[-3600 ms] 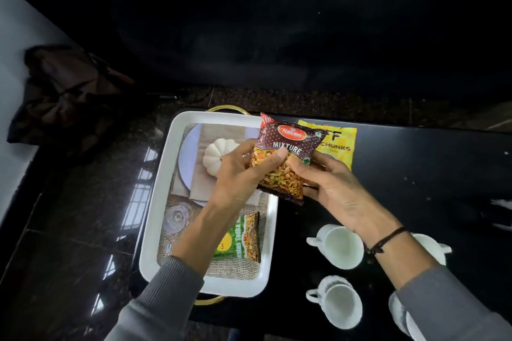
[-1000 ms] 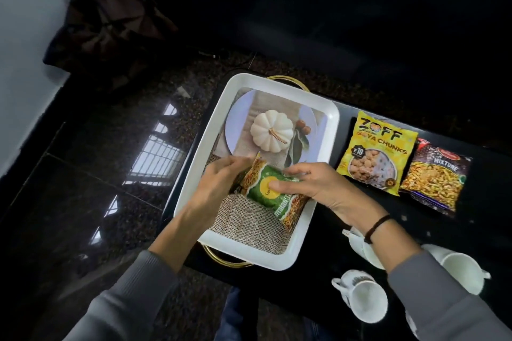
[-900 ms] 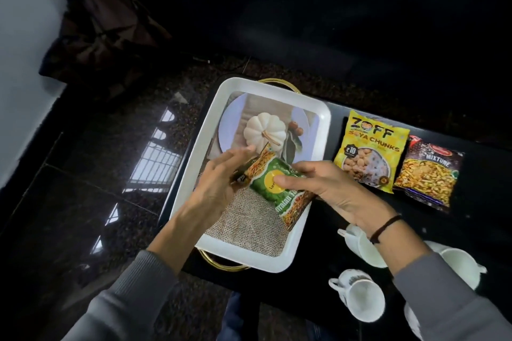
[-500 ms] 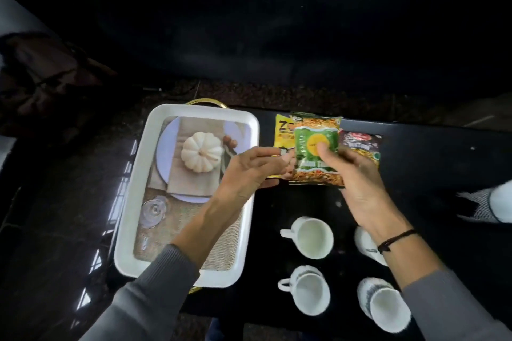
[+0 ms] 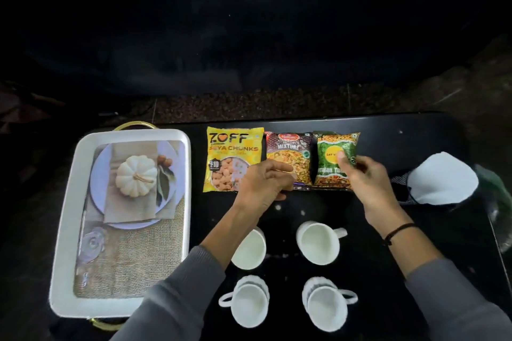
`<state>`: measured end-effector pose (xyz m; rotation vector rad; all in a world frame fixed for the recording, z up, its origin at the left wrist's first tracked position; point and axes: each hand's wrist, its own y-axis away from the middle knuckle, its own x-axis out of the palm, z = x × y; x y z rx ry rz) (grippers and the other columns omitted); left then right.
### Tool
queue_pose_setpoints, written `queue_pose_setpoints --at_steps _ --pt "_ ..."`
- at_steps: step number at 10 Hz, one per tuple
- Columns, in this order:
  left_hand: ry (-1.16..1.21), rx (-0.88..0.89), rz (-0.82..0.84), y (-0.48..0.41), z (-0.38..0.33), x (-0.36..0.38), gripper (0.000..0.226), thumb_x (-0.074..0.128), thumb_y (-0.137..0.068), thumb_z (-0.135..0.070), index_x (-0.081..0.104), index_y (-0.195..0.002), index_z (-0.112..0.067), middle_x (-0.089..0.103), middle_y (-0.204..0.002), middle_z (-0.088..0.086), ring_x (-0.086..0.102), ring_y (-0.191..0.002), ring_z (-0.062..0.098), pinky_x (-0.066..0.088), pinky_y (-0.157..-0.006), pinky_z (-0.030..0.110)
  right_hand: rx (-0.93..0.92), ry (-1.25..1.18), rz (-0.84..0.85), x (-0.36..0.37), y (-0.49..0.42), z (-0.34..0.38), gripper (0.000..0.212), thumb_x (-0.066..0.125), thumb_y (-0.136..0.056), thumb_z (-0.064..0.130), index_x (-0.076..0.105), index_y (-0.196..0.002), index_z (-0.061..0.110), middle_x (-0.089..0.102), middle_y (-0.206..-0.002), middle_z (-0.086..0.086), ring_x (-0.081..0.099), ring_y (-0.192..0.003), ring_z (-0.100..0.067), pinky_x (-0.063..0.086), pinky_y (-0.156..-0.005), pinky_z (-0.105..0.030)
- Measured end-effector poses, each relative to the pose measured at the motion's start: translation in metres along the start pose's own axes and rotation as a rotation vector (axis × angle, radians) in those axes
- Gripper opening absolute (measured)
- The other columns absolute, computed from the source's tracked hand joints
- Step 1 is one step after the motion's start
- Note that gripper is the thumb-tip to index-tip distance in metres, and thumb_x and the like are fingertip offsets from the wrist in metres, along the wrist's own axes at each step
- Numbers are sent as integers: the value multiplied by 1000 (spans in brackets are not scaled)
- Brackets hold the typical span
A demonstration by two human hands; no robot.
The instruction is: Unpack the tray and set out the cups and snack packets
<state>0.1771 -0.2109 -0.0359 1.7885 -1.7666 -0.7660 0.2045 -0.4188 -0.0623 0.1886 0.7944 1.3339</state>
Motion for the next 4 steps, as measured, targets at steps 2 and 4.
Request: queue_pose_setpoints --at_steps 2,4 --pt "-38 -9 -35 1 0 8 17 74 -92 -13 72 -108 -10 78 -100 14 72 -82 16 59 -68 26 -208 377 -107 -3 5 -3 49 67 -96 37 58 -125 -1 61 -123 -19 60 -114 -33 47 -96 -34" --pt "-64 43 -60 9 -3 13 10 70 -95 -18 71 -103 -13 78 -94 10 69 -73 15 56 -67 31 -585 576 -194 1 32 12 26 71 -92 13 58 -111 -1 56 -110 -18 53 -106 -35 48 -89 -46"
